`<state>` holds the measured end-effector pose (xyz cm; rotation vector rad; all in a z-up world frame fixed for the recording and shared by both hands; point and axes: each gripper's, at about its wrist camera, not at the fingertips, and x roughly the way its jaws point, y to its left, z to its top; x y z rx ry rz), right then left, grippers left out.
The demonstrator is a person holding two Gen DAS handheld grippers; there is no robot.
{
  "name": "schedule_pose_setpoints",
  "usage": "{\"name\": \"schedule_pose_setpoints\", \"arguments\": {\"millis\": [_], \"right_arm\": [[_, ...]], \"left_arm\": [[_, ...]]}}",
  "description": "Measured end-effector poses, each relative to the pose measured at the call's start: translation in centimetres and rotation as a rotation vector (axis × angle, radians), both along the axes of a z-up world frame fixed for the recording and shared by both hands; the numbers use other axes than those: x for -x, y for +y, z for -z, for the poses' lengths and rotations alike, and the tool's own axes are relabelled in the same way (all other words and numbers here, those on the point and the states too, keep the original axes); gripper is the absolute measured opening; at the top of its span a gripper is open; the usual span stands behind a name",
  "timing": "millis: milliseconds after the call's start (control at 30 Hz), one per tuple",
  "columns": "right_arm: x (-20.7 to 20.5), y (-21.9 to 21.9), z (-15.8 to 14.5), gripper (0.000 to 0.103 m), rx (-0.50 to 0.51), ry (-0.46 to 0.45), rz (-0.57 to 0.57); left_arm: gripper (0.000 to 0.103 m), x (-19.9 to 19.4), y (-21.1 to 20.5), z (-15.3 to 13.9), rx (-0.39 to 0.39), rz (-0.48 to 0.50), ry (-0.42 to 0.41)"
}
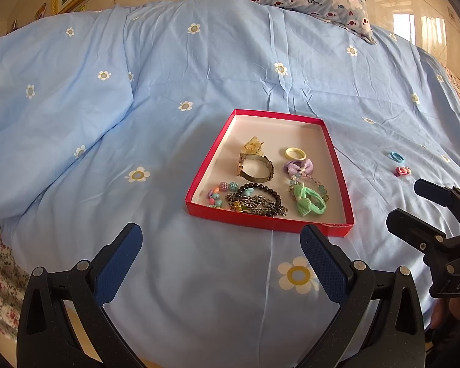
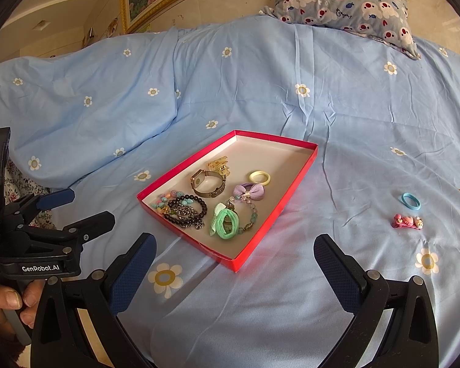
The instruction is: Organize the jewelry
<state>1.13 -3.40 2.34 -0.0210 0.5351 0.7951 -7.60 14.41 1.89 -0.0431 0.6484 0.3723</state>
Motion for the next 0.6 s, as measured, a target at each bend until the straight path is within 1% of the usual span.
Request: {"name": "schedule_pose_setpoints", "arguments": {"millis": [600], "right_arm": [[-0.33, -0.26, 0.38, 0.103, 0.002, 0.006, 0.005]], "left_arm": [[0.103, -0.42, -0.23, 0.05, 0.005, 0.008, 0.007]]}}
